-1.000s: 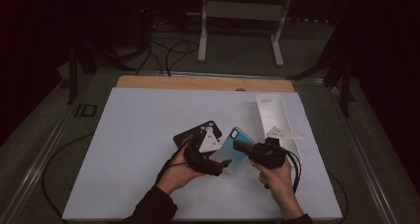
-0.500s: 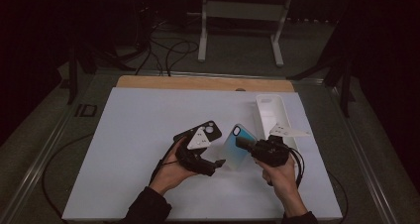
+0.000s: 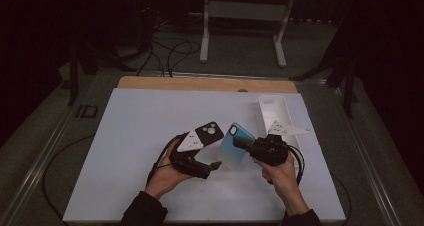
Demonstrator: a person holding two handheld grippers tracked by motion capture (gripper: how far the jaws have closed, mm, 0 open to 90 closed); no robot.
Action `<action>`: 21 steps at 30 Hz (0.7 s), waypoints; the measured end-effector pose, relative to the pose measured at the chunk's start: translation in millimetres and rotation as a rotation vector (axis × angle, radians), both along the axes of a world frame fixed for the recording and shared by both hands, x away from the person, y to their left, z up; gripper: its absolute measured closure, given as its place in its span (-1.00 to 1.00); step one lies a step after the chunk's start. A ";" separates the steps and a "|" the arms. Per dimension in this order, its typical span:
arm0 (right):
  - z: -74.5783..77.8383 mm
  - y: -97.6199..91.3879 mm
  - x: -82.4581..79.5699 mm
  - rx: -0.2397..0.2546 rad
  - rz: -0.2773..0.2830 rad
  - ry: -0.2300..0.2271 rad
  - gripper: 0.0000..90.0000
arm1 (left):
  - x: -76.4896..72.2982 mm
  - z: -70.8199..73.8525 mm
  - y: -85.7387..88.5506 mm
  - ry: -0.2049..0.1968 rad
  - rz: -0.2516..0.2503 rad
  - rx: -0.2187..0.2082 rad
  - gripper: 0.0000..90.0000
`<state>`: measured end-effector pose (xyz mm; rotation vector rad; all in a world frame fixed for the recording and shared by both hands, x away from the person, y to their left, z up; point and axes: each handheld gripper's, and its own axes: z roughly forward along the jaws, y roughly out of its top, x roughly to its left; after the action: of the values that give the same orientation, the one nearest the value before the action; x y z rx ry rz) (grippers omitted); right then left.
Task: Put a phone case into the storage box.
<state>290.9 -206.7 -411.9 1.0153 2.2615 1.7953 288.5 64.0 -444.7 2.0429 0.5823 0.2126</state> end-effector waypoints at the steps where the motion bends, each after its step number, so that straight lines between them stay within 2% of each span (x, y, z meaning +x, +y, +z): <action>1: 1.1 2.7 0.1 0.003 0.016 -0.005 0.92 | -0.4 0.0 1.2 0.000 0.001 -0.002 -0.65; 12: 3.2 16.2 1.5 0.018 0.090 -0.024 0.92 | -3.5 1.1 6.6 0.006 -0.028 -0.039 -0.68; 14: 5.4 22.6 1.3 0.033 0.132 -0.037 0.92 | -3.9 0.0 7.2 0.019 -0.055 -0.066 -0.65; 15: 5.4 22.6 1.3 0.033 0.132 -0.037 0.92 | -3.9 0.0 7.2 0.019 -0.055 -0.066 -0.63; 16: 6.6 25.9 1.2 0.039 0.161 -0.043 0.92 | -4.1 -0.3 7.3 0.019 -0.065 -0.073 -0.62; 17: 6.6 25.9 1.2 0.039 0.161 -0.043 0.92 | -4.4 -0.8 7.0 0.022 -0.077 -0.083 -0.62; 19: 7.9 30.3 0.8 0.044 0.196 -0.056 0.92 | -4.7 -1.9 6.1 0.029 -0.095 -0.086 -0.57; 21: 8.3 31.3 0.7 0.046 0.205 -0.059 0.92 | -4.8 -2.4 5.8 0.032 -0.104 -0.089 -0.55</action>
<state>291.6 -175.4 -403.6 0.7496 2.3746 1.9343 283.7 69.8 -447.1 1.9870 0.4949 0.0916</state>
